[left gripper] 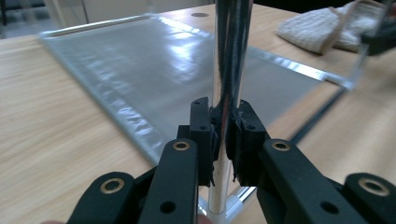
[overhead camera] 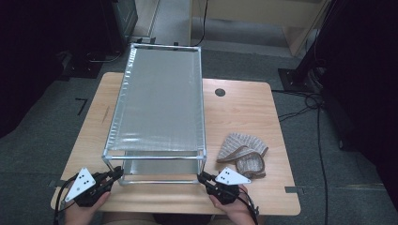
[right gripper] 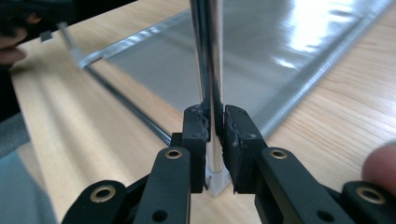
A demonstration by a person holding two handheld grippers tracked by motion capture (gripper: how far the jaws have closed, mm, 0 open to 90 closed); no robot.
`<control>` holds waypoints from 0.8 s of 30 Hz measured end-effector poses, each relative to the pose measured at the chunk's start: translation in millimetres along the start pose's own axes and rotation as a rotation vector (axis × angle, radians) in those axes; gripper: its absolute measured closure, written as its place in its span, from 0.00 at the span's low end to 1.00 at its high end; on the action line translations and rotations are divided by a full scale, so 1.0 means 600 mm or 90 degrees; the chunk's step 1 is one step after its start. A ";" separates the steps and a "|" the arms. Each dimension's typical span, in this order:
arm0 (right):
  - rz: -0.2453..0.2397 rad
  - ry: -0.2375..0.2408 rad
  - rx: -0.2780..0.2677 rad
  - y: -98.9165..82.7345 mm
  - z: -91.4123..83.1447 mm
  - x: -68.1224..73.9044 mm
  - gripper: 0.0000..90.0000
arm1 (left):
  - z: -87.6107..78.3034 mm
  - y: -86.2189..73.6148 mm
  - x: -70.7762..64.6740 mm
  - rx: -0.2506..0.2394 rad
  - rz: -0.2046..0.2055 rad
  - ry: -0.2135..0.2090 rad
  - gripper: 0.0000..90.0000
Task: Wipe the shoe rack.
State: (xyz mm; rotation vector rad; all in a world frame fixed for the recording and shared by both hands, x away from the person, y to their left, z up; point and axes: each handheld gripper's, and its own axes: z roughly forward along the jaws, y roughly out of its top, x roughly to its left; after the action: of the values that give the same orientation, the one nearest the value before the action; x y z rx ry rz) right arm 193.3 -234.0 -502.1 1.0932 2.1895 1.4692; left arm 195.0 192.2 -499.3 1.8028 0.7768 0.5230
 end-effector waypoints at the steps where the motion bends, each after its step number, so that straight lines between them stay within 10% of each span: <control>1: 0.005 -0.004 -0.002 0.000 0.001 -0.006 0.88 | -0.002 -0.002 -0.010 -0.001 0.005 -0.010 0.90; 24: 0.068 -0.114 -0.046 0.000 0.027 -0.058 0.88 | 0.010 0.001 -0.072 0.002 0.004 -0.124 0.89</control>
State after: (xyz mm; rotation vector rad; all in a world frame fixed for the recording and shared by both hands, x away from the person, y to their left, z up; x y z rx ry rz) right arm 226.3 -248.2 -515.0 1.2818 1.9684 1.4216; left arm 169.3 157.1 -500.1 1.8283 0.6389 0.3436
